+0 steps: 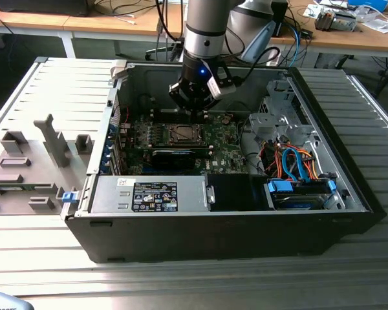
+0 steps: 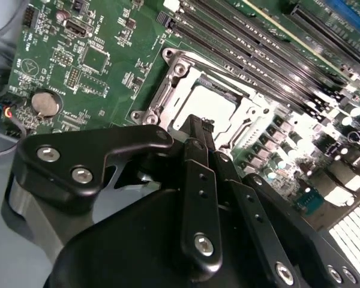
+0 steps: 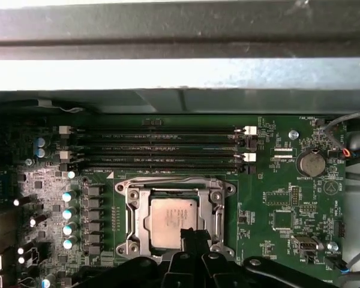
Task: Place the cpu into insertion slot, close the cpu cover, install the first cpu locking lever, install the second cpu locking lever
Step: 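Install the first cpu locking lever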
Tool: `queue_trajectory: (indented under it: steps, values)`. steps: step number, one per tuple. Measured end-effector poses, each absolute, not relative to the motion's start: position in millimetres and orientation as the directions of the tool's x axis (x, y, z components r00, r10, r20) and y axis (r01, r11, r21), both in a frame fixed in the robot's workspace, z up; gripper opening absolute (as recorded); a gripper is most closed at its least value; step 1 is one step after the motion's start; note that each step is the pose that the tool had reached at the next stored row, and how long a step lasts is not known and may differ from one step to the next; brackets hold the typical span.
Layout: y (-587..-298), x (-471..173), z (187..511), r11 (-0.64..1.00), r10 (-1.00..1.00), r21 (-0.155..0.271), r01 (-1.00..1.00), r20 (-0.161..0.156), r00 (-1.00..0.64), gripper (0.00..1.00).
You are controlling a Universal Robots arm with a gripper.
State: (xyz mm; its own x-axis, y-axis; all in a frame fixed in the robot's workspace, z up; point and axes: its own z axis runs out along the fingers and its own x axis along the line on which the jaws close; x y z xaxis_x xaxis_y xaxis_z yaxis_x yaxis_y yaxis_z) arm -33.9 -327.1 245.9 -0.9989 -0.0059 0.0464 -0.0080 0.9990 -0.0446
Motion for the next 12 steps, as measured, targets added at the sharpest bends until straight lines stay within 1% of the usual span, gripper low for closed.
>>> queue_trajectory:
  steps: [7, 12]
  values:
    - [-327.1, -33.9, 256.0, 0.999, -0.006, -0.046, -0.008, 0.046, -0.999, 0.11]
    - [-327.1, -33.8, 257.4, 0.999, -0.006, -0.046, -0.008, 0.046, -0.999, 0.11]
